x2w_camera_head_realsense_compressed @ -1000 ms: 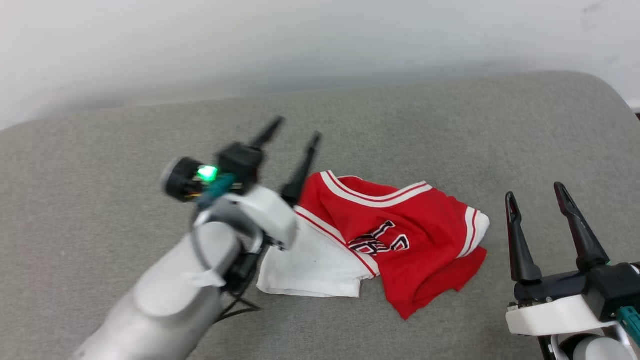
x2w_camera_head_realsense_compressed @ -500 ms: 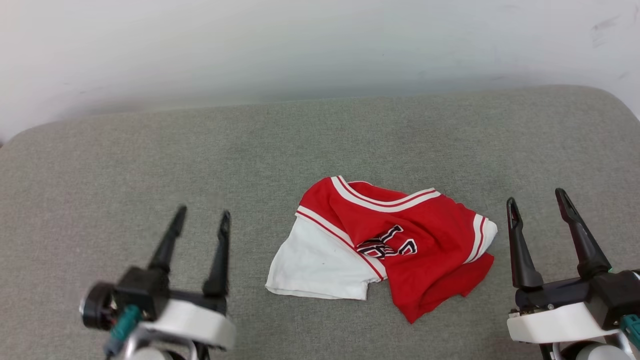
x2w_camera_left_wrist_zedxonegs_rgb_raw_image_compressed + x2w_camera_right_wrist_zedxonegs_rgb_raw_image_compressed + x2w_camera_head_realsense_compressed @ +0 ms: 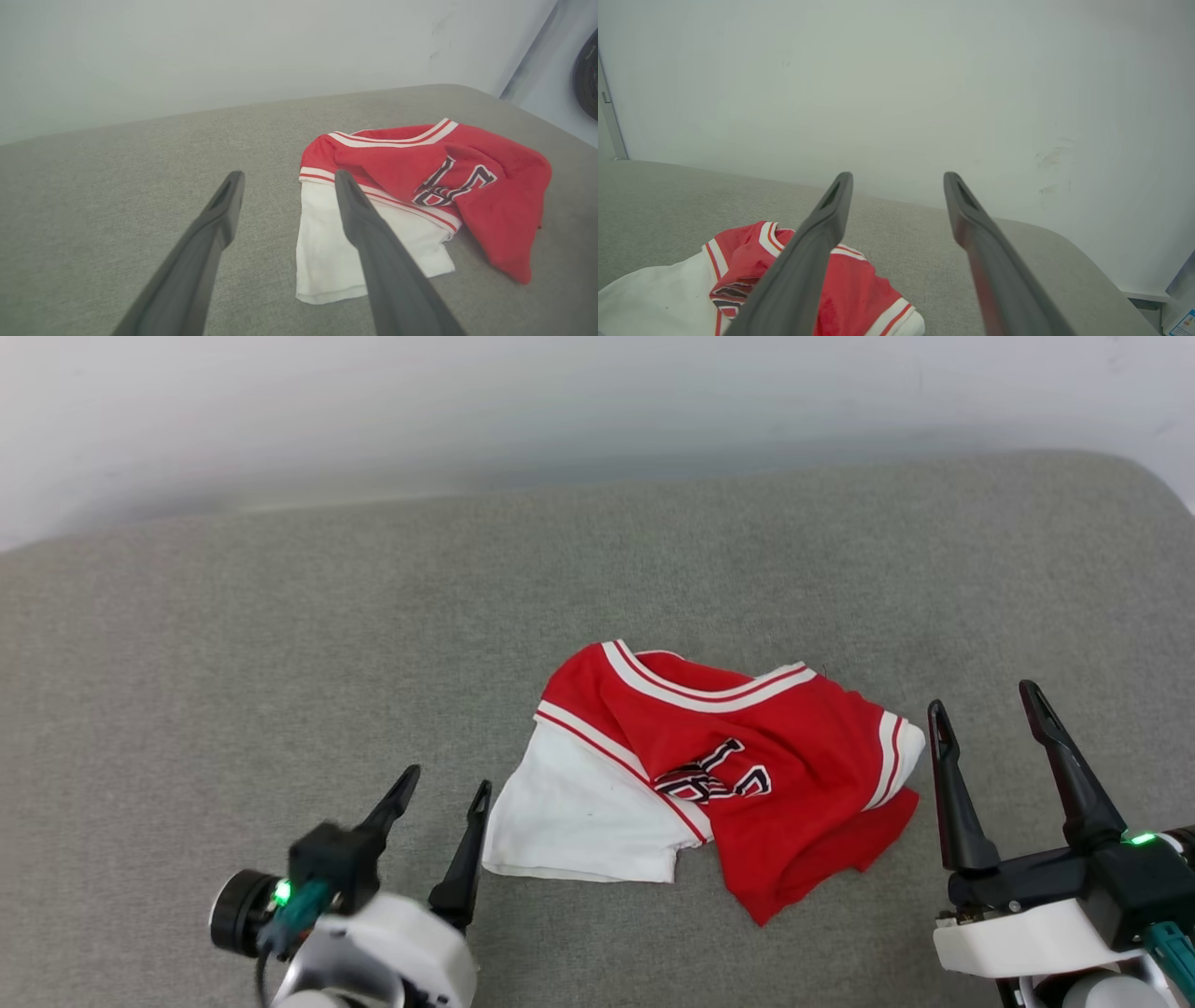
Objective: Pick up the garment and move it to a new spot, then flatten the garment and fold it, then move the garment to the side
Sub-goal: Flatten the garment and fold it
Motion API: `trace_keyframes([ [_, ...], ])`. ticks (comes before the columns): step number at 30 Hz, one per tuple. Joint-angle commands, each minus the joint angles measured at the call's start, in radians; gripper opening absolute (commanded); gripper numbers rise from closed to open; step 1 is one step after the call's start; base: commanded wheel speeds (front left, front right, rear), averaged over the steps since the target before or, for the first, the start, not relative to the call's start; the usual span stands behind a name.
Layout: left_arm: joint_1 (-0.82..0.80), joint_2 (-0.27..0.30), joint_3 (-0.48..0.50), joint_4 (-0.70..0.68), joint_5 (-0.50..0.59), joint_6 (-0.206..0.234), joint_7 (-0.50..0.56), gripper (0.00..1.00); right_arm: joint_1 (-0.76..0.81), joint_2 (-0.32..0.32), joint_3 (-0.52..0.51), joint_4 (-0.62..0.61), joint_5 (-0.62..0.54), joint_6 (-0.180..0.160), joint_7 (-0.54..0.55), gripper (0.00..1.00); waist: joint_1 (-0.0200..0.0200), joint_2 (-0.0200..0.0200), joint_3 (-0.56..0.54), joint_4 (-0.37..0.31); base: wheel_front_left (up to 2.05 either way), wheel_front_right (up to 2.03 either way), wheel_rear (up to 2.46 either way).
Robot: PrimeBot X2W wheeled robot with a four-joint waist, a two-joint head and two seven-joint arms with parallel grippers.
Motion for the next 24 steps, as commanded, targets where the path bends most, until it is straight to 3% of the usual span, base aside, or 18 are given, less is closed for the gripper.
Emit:
trace_keyframes([
  [1,-0.028,-0.001,-0.004,-0.016,-0.015,-0.002,0.056,1.00,-0.011,0.002,0.000,-0.002,-0.007,-0.001,-0.002,1.00,0.0000,0.0000,0.025,-0.007,0.00,0.00,0.00],
  [5,-0.064,0.053,-0.056,-0.047,-0.022,-0.008,0.333,1.00,-0.020,0.002,0.009,-0.004,-0.012,-0.001,-0.002,1.00,0.0000,0.0000,0.068,-0.016,0.00,0.00,0.00],
  [9,-0.102,0.061,-0.065,-0.079,-0.046,0.001,0.478,1.00,-0.034,0.002,0.024,-0.008,-0.010,-0.001,-0.002,1.00,0.0000,0.0000,0.108,-0.031,0.00,0.00,0.00],
  [14,-0.143,0.082,-0.087,-0.065,-0.039,-0.002,0.575,1.00,-0.056,0.002,0.036,-0.009,-0.013,-0.001,-0.002,1.00,0.0000,0.0000,0.148,-0.049,0.00,0.00,0.00],
  [20,-0.143,0.085,-0.094,-0.002,-0.031,0.013,0.597,1.00,-0.070,0.002,0.034,-0.012,-0.007,-0.001,-0.002,1.00,0.0000,0.0000,0.177,-0.060,0.00,0.00,0.00],
  [21,-0.139,0.088,-0.096,0.014,-0.031,0.014,0.600,0.79,-0.071,0.002,0.032,-0.012,-0.007,-0.001,-0.002,1.00,0.0000,0.0000,0.180,-0.061,0.00,0.00,0.00],
  [22,-0.136,0.089,-0.096,0.029,-0.032,0.015,0.598,0.33,-0.072,0.002,0.031,-0.013,-0.007,-0.001,-0.002,1.00,0.0000,0.0000,0.183,-0.061,0.00,0.00,0.00],
  [23,-0.133,0.088,-0.094,0.042,-0.034,0.015,0.590,0.00,-0.074,0.002,0.030,-0.013,-0.007,-0.001,-0.002,1.00,0.0000,0.0000,0.184,-0.061,0.00,0.00,0.00],
  [24,-0.133,0.084,-0.090,0.053,-0.035,0.019,0.576,0.00,-0.074,0.002,0.029,-0.012,-0.007,-0.001,-0.002,1.00,0.0000,0.0000,0.185,-0.060,0.00,0.00,0.00],
])
